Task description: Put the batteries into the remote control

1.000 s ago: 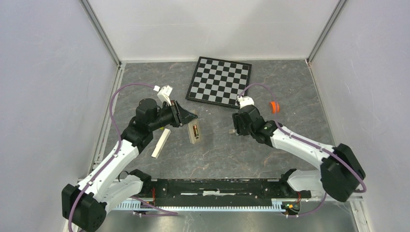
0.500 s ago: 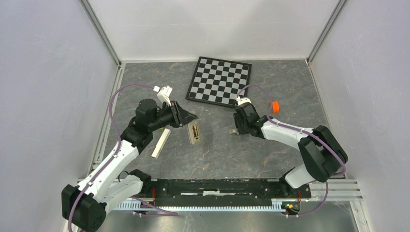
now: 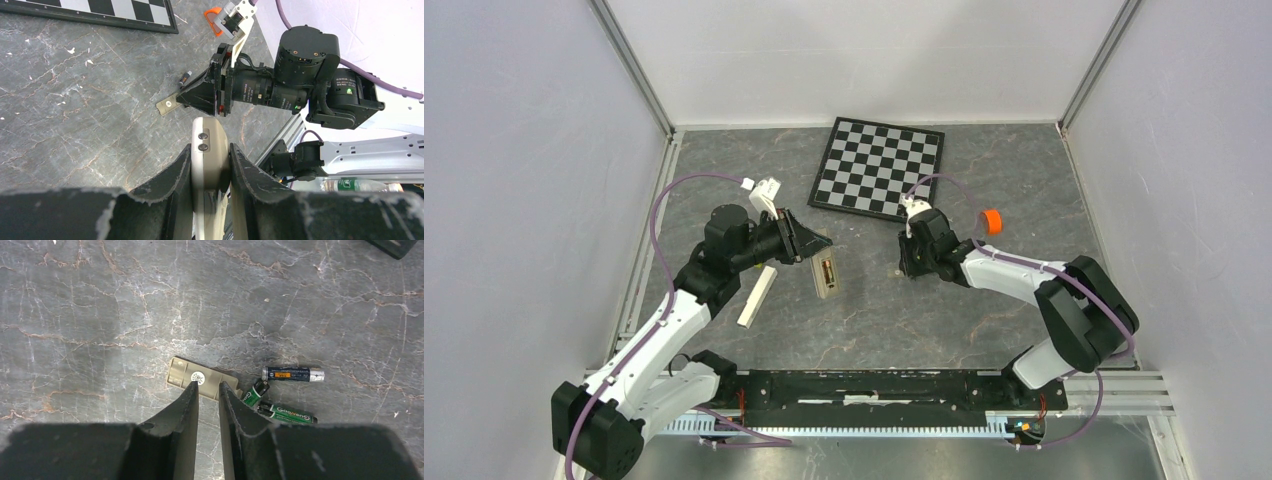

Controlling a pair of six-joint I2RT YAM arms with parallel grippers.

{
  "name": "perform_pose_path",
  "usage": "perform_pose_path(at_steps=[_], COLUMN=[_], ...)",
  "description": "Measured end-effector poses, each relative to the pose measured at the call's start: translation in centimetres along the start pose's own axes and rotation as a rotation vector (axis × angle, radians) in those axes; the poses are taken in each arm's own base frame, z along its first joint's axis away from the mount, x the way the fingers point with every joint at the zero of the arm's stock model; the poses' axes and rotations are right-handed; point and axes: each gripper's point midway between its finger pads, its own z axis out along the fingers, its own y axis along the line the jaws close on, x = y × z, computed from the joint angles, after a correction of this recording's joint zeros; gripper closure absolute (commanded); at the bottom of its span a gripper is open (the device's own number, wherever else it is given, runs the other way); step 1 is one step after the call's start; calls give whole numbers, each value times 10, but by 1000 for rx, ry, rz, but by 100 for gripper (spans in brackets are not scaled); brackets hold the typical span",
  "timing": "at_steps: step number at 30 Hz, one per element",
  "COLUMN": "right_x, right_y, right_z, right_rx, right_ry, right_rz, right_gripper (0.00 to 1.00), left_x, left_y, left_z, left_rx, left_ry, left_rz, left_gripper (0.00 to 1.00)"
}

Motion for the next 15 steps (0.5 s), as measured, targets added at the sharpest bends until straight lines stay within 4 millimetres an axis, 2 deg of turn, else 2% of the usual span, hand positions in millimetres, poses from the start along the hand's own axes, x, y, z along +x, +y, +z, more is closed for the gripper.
perform_pose_path(at_steps=[4, 7, 11, 15], right_x=[0, 0, 0, -7], right_y=[2, -5, -23, -44], right_z=[1, 0, -7, -19], right_rx=[-15, 15, 101, 173], right_ry=[2, 2, -2, -17], right_rz=[3, 2, -29, -68], right_gripper=[73, 68, 58, 53], left_x=[0, 0, 2, 3], left_y=[0, 0, 2, 5], left_z=[0, 0, 0, -1], left_rx=[0, -1, -8, -20], left_ry=[1, 1, 6, 9], left_rz=[0, -1, -5, -12], left_gripper=[98, 98, 98, 98])
